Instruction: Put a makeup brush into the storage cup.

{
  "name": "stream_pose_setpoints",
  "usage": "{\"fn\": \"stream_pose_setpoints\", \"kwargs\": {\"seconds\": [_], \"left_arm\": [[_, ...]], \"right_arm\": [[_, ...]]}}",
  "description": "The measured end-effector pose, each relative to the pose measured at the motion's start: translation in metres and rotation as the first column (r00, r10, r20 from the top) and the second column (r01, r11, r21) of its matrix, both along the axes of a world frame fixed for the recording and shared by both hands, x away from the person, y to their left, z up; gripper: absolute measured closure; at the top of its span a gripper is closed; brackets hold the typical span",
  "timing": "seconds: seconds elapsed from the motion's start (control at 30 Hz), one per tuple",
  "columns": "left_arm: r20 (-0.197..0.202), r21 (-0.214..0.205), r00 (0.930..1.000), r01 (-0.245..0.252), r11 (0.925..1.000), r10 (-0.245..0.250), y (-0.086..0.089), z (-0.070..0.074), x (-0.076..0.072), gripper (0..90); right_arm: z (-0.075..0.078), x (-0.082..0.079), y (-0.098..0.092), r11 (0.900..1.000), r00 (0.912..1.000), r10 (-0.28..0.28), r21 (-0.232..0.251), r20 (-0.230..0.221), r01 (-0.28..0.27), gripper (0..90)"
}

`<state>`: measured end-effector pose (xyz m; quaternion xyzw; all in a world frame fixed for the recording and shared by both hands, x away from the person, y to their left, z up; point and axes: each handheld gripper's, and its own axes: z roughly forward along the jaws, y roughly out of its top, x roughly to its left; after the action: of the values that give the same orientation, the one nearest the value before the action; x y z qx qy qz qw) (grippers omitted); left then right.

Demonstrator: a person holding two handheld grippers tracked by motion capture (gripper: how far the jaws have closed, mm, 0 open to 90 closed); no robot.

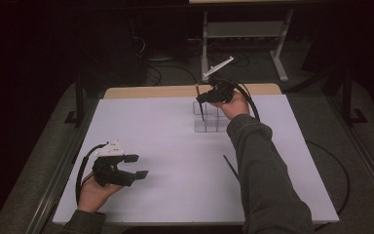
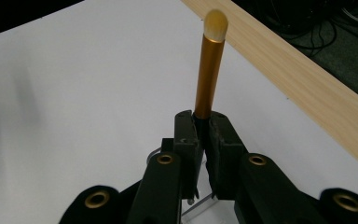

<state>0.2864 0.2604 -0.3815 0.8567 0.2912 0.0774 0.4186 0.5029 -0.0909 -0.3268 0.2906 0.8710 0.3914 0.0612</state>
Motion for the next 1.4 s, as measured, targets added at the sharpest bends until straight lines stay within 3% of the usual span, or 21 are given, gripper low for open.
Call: {"fn": "stream_pose_setpoints", "kwargs": {"seconds": [0.6,0.8,1.4], "left_arm": [[-0.013,-0.002,0.9999,0.000,1.0000,0.000,-0.002,-0.002,0.000,28.3],[-0.012,-0.004,0.9999,-0.002,1.0000,0.001,-0.002,-0.001,0.000,28.3],[-0.015,0.004,0.9999,0.006,1.0000,-0.006,-0.003,-0.003,0.001,28.2]], "right_arm": [[-0.014,-0.002,-0.001,0.9998,0.9995,-0.010,-0.019,-0.030,0.010,81.7],[-0.020,-0.003,-0.002,0.9980,0.9988,-0.033,-0.054,-0.035,0.031,72.9],[-0.017,-0.015,-0.016,0.9993,0.9985,-0.037,-0.002,-0.041,0.037,67.0]]}}
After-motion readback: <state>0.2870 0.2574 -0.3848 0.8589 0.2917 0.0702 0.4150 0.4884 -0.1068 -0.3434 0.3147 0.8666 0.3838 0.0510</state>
